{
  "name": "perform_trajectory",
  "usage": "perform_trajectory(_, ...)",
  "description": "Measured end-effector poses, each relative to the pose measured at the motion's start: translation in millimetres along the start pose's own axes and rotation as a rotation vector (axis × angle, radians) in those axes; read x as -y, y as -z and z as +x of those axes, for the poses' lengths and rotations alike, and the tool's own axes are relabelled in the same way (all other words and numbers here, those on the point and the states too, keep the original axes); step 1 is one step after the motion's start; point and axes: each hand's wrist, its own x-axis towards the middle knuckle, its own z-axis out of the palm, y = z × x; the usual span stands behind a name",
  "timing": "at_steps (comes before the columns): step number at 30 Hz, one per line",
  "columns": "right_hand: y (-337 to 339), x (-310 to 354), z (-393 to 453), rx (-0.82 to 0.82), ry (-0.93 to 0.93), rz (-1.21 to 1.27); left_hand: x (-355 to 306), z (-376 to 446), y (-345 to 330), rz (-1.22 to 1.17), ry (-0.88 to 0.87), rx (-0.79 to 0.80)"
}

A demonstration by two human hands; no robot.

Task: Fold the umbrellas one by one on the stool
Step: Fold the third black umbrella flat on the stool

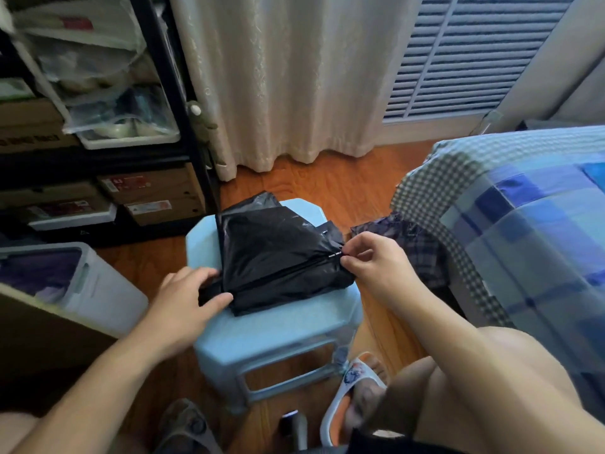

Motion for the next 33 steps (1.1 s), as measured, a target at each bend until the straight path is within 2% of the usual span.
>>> perform_trajectory(5,-0.4,-4.0,-16.1,0.079,-0.02,-0.006,11.2,-0.8,0.4,0.062,-0.146,-0.081)
perform_trajectory(9,0.2,-3.0,-14.7,0.041,-0.052,-0.025,8.6,-1.8,0.3,0.01,-0.209,-0.117)
perform_trajectory(22,4.1,5.1,-19.5,0.043,-0.022,0.191,12.8,2.0,-0.5,-0.047,-0.217,-0.086)
perform_trajectory(24,3.0,9.9,-21.4,0.095,-0.05,0.29,13.5,3.7,-0.1,-0.049,-0.228,-0.075)
perform_trajectory(28,10.0,21.6,-25.8,0.188,-0.151,0.805,16.5,5.5,0.1,-0.047,-0.255,-0.073)
perform_trajectory(30,13.2,21.8,-23.7,0.191,-0.168,0.958,17.6,6.1,-0.2,-0.043,-0.255,-0.08)
perform_trajectory(31,13.2,19.9,-21.7,0.191,-0.164,0.953,17.8,6.2,-0.5,-0.04,-0.257,-0.081)
perform_trajectory(33,9.0,14.8,-18.4,0.181,-0.124,0.768,17.6,6.2,-1.1,-0.03,-0.262,-0.08)
